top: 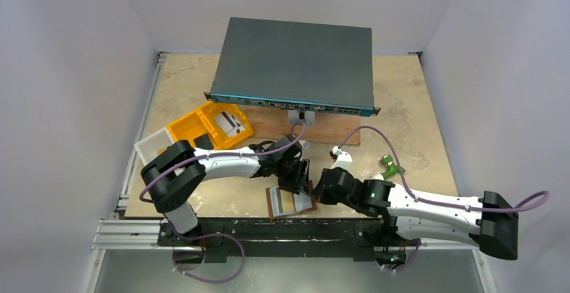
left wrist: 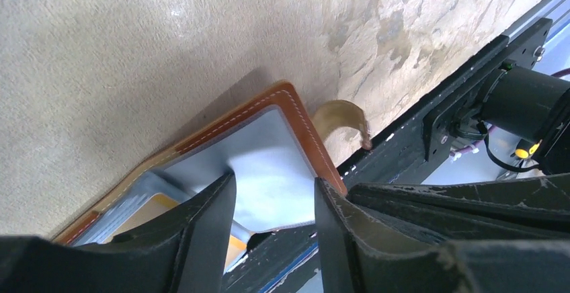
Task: Take the credit cards out of the card holder
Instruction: Open the card holder at the center of the board, then move the credit card to the storage box.
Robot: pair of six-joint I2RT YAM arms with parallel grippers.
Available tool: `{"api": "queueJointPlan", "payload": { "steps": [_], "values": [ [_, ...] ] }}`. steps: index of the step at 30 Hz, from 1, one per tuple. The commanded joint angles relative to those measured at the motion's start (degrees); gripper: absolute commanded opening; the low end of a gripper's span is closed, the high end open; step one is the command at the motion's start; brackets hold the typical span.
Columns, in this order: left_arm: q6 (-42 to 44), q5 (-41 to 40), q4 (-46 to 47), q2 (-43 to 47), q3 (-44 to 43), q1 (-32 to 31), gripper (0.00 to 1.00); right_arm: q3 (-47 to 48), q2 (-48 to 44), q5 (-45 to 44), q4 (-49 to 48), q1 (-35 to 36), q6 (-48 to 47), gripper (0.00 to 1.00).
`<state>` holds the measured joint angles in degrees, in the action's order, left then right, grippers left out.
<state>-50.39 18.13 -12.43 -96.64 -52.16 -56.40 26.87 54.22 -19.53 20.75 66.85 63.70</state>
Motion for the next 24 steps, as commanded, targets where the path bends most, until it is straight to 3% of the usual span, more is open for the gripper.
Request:
{"api": "queueJointPlan", "payload": {
  "steps": [1,8,12,19,24],
  "values": [
    [0.59,0.47,1.21,0.7,-1.42,-0.11,0.43,-1.21,-3.5,1.39,-3.43,0.38,1.59,0.02],
    [2.64,-1.08,-1.28,3.19,-1.6,0.21,0.2,-0.6,-0.95,4.72,-7.69,0.39,-1.23,0.02],
    [3.4,-1.08,-2.26,3.83,-1.8,0.5,0.14,-0.18,2.64,5.11,-7.8,0.39,-0.49,0.01],
    [4.43,-2.4,-5.01,6.93,-1.37,0.72,0.15,0.42,6.29,4.34,-3.58,0.39,2.54,0.0],
    [5.84,-6.84,-10.07,14.03,1.22,1.01,0.26,-0.07,6.18,4.69,-4.28,0.39,2.74,0.0]
  ]
}}
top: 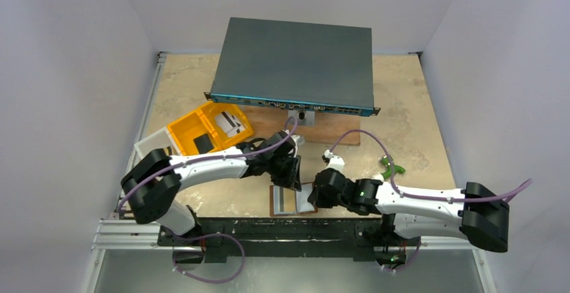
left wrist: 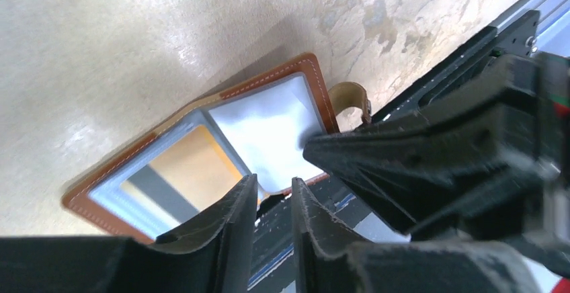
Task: Take the credit cards out of the card holder
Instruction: Move the credit card to the storage box.
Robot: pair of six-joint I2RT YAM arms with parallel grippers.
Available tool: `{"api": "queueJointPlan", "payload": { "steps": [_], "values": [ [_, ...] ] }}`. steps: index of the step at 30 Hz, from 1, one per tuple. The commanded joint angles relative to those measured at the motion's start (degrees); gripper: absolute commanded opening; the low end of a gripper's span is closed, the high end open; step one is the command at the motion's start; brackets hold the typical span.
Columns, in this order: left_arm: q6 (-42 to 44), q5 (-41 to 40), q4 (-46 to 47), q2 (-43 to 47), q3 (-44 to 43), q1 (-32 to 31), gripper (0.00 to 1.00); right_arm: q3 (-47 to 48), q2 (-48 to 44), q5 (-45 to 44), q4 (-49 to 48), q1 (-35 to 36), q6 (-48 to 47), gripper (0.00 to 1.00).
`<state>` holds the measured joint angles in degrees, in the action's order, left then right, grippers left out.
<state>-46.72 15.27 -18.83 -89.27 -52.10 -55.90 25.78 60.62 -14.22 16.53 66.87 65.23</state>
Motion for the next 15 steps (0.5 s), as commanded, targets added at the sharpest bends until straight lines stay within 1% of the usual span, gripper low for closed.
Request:
{"api": "queueJointPlan", "payload": {
  "steps": [1,6,11,15],
  "values": [
    [2.3,-5.1,-4.88,8.13,2.08,0.57,0.27,1.1,-0.13,-0.47,-0.56,0.35,1.09,0.0],
    [2.64,-8.37,-7.49,12.52,7.83,1.07,0.26,3.0,2.44,0.26,-3.15,0.36,-0.76,0.06],
    [2.86,-8.85,-6.79,11.71,9.69,1.28,0.21,6.3,5.74,0.55,-4.84,0.3,-2.94,0.1],
    [2.41,-8.54,-5.27,9.52,9.6,1.27,0.18,5.7,7.41,2.03,-7.94,-0.4,-2.7,0.14]
  ]
}}
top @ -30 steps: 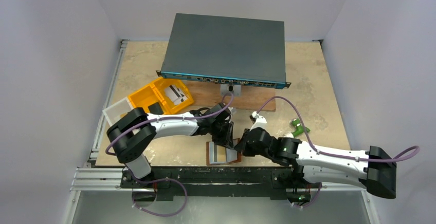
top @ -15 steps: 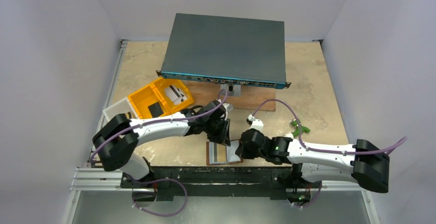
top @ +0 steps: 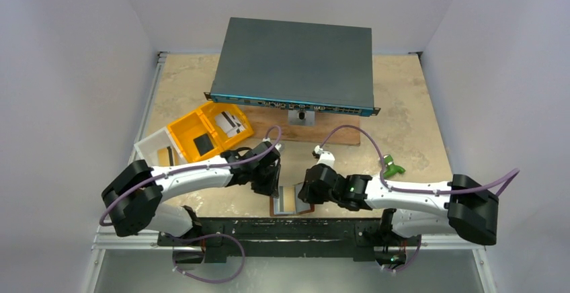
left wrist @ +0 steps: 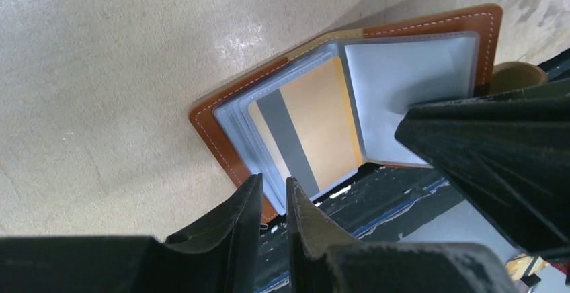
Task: Take the credit cards out of the card holder
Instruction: Move the credit card to the storage box.
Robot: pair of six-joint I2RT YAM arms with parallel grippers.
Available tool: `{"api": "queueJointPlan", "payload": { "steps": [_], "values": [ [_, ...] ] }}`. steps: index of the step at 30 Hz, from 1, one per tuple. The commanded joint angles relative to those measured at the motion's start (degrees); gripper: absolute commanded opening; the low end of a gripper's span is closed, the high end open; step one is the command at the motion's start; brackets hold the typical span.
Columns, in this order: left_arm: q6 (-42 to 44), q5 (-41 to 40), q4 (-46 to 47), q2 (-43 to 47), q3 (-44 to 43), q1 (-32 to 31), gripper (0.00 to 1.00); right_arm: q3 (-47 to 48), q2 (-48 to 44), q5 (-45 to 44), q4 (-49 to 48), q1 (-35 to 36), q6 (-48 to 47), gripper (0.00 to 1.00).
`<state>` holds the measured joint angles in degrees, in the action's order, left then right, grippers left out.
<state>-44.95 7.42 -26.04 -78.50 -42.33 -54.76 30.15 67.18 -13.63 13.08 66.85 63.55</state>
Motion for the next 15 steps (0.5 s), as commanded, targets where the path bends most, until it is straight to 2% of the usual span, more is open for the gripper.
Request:
{"api": "queueJointPlan", "payload": {
  "steps": [1,10,15],
  "values": [
    [0.5,-0.4,2.56,-1.71,-0.06,0.15,0.17,0.78,0.99,2.33,-5.69,-0.79,-0.98,0.15],
    [0.5,0.63,4.24,-4.65,-0.96,0.18,0.13,-5.96,0.54,10.21,-14.59,-7.11,-0.85,0.2],
    [-0.18,1.13,5.26,-5.81,-0.44,0.18,0.11,-7.93,1.51,12.21,-16.8,-8.36,-0.88,0.2]
  ]
}}
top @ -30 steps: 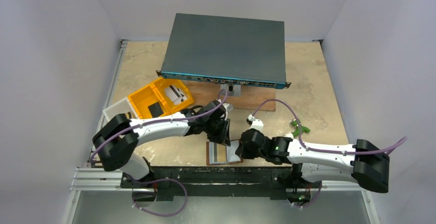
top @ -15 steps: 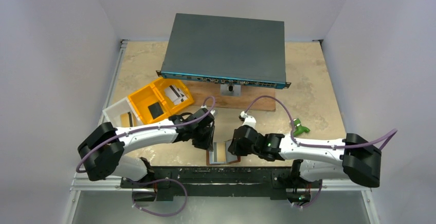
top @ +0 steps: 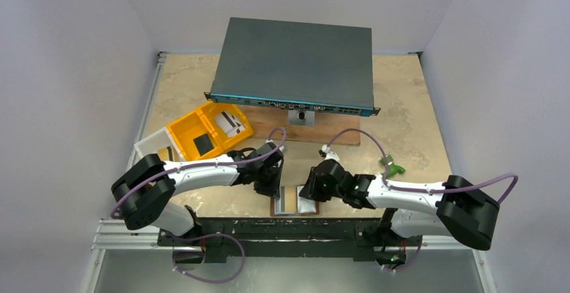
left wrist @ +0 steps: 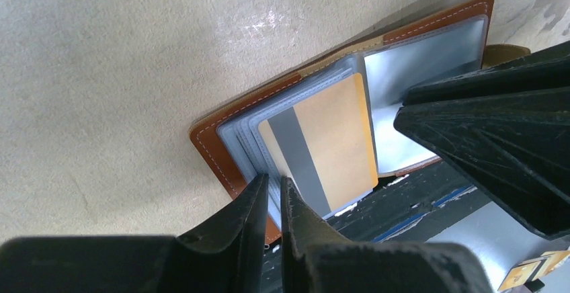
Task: Take the credit cards out of the card holder
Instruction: Move the credit card to the storage box.
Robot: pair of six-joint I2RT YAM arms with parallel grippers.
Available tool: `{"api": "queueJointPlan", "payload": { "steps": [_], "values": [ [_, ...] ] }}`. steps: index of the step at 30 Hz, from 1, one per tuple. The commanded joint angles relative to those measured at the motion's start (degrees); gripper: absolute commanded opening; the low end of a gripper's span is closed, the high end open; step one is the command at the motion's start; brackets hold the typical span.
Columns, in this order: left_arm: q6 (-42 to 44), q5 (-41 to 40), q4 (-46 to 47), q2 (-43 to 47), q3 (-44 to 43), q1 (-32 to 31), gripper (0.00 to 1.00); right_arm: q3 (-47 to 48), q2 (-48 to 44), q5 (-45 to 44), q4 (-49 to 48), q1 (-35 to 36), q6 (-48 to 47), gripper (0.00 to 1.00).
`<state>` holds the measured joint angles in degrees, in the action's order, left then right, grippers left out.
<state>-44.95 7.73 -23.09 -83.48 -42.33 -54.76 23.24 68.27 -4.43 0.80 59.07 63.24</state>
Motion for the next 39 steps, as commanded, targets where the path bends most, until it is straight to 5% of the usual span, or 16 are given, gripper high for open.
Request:
{"api": "queueJointPlan", "payload": {
  "steps": [1,24,34,39],
  "values": [
    [-0.21,0.88,2.35,-1.01,-0.4,0.18,0.11,-1.27,0.7,3.44,-5.26,-0.62,-0.53,0.2],
    [-4.48,-0.55,1.95,-8.47,-1.7,-0.14,0.0,-9.18,5.27,12.63,-24.48,-3.43,2.15,0.22],
    [-7.18,-7.02,-2.21,-7.53,-0.04,0.16,0.0,-9.19,2.73,10.11,-20.48,-3.76,1.33,0.0],
    [-8.16,-9.22,-3.01,-6.93,1.54,0.86,0.0,-8.7,-0.04,7.75,-15.85,-4.07,0.34,0.0]
  ]
}}
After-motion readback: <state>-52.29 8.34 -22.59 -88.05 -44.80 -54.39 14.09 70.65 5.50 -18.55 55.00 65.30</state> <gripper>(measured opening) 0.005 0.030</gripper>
